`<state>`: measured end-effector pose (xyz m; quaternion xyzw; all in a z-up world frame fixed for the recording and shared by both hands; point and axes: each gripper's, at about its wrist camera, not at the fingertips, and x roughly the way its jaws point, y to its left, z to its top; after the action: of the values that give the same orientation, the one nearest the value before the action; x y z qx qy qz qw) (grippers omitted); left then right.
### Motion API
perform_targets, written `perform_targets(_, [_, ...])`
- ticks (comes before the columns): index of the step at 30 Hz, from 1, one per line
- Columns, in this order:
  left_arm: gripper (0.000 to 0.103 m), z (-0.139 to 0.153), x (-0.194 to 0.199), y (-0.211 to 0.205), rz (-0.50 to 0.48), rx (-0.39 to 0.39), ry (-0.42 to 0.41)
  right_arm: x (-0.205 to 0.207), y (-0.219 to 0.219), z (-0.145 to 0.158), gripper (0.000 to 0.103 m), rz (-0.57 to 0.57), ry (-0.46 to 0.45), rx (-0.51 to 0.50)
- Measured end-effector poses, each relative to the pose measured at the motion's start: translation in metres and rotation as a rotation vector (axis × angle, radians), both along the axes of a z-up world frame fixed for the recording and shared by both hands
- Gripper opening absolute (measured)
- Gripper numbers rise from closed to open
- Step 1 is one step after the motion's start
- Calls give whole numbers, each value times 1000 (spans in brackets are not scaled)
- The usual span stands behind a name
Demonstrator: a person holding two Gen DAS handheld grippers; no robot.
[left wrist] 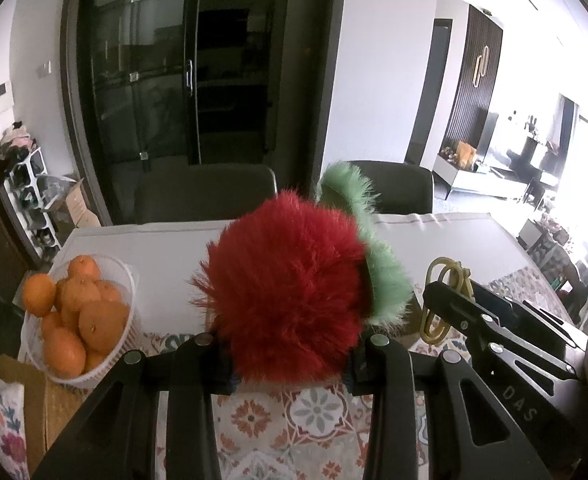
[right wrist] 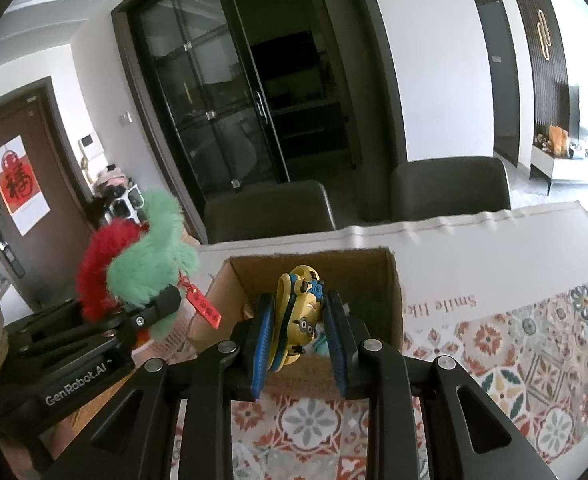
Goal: Organize soft objects
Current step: 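Carry the red plush and minion over the box with both tools, then open both tools to drop the red plush and minion into the box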
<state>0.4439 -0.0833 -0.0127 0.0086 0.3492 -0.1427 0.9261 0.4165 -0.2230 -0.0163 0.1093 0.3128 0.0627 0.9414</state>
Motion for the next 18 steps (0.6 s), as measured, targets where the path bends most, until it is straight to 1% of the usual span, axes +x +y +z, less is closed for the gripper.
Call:
perform_targets(7, [36, 0, 30, -6, 2, -2, 19, 25, -1, 6, 27, 4, -3, -21])
perform_targets(11, [37, -10, 44, -10, 3, 12, 42, 40, 0, 6, 27, 11, 13, -30])
perform_targets(18, [37, -34, 71, -16, -6, 70, 91, 73, -4, -15, 27, 37, 101, -32])
